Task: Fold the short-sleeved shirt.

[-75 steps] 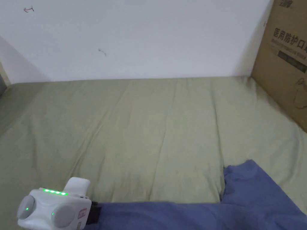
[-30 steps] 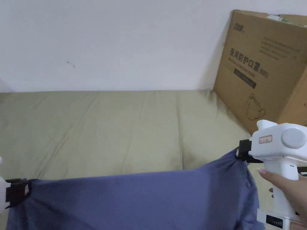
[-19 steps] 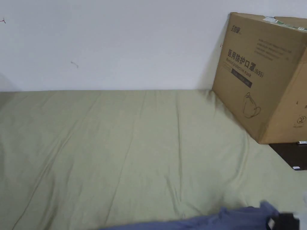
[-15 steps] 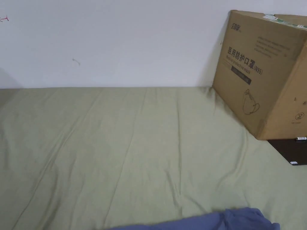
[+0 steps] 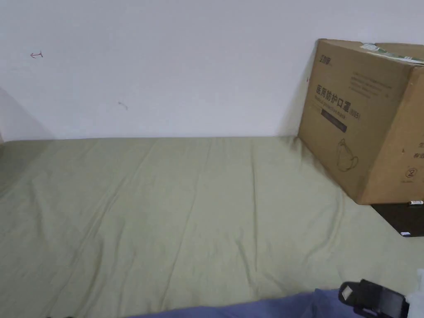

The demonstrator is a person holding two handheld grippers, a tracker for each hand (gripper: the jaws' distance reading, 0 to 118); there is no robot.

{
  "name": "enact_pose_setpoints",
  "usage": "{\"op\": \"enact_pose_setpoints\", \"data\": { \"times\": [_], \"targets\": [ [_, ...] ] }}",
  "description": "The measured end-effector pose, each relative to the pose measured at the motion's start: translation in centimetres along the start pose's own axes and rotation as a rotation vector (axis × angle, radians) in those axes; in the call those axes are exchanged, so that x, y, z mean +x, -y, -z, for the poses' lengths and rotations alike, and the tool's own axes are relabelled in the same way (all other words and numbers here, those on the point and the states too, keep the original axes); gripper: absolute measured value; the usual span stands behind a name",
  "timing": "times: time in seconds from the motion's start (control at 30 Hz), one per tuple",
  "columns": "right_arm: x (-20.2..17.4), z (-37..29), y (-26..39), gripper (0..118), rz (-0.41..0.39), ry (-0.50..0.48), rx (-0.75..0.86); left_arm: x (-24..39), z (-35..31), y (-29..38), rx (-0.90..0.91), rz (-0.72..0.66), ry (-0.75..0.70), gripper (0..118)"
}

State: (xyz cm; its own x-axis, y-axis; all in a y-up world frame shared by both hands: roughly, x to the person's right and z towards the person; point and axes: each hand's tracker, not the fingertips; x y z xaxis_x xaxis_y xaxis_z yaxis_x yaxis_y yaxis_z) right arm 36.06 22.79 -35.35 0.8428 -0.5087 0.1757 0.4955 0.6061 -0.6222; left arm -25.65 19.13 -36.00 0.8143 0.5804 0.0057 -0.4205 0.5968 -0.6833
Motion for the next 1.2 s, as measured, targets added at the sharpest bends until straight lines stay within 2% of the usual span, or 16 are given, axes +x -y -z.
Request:
{"op": "enact_pose_setpoints", "data": {
  "times": [0.07, 0.13, 0.2, 0.23, 0.27, 0.3, 0.33, 0.6, 0.77, 0.8, 0.83, 0.9, 0.93, 0.97, 1.1, 1.2],
  "targets": [
    [-4.3, -1.3, 0.3, 101, -0.160, -0.014, 0.136, 4.4, -1.7, 0.1, 0.154, 0.159, -0.058, 116],
    [-8.9, -3.3, 2.1, 101, -0.334, 0.006, 0.401, 8.7, -2.8, 0.5, 0.344, 0.384, -0.174, 117],
    [-11.9, -4.4, 3.9, 100, -0.410, 0.061, 0.586, 11.1, -3.4, 1.7, 0.540, 0.508, -0.266, 115],
    [-13.2, -4.6, 4.7, 92, -0.420, 0.067, 0.599, 12.3, -3.8, 2.2, 0.577, 0.519, -0.294, 105],
    [-13.8, -4.8, 4.8, 67, -0.406, 0.006, 0.572, 13.2, -4.2, 2.4, 0.603, 0.519, -0.308, 86],
    [-14.2, -4.9, 4.8, 25, -0.353, -0.078, 0.520, 14.0, -4.5, 2.7, 0.619, 0.520, -0.290, 45],
    [-14.5, -4.8, 4.7, 0, -0.321, -0.100, 0.483, 14.6, -4.7, 2.8, 0.614, 0.526, -0.284, 0],
    [-13.7, -5.2, 5.2, 0, -0.344, -0.110, 0.400, 13.7, -6.5, 1.2, 0.534, 0.459, -0.208, 0],
    [-13.0, -6.8, 4.9, 0, -0.303, -0.087, 0.351, 3.7, -4.4, -4.8, 0.034, 0.105, 0.038, 0],
    [-12.9, -6.9, 4.9, 0, -0.296, -0.082, 0.338, 1.1, -3.2, -5.1, -0.075, 0.020, 0.121, 4],
    [-12.8, -6.8, 4.9, 0, -0.289, -0.072, 0.318, -1.3, -2.1, -4.9, -0.167, -0.055, 0.167, 27],
    [-13.0, -6.3, 4.9, 0, -0.280, -0.054, 0.268, -5.5, 0.3, -3.8, -0.242, -0.166, 0.220, 97],
    [-13.1, -6.0, 4.9, 0, -0.278, -0.047, 0.243, -7.1, 1.2, -3.2, -0.277, -0.200, 0.224, 108],
    [-13.2, -5.6, 5.0, 0, -0.277, -0.041, 0.223, -8.7, 2.3, -2.6, -0.307, -0.218, 0.227, 116],
    [-14.7, -4.3, 5.5, 0, -0.227, -0.004, 0.148, -14.5, 5.8, -0.6, -0.366, -0.287, 0.277, 115],
    [-15.8, -3.3, 6.1, 0, -0.183, -0.059, 0.097, -19.0, 8.8, -0.2, -0.382, -0.353, 0.331, 118]
  ]
}}
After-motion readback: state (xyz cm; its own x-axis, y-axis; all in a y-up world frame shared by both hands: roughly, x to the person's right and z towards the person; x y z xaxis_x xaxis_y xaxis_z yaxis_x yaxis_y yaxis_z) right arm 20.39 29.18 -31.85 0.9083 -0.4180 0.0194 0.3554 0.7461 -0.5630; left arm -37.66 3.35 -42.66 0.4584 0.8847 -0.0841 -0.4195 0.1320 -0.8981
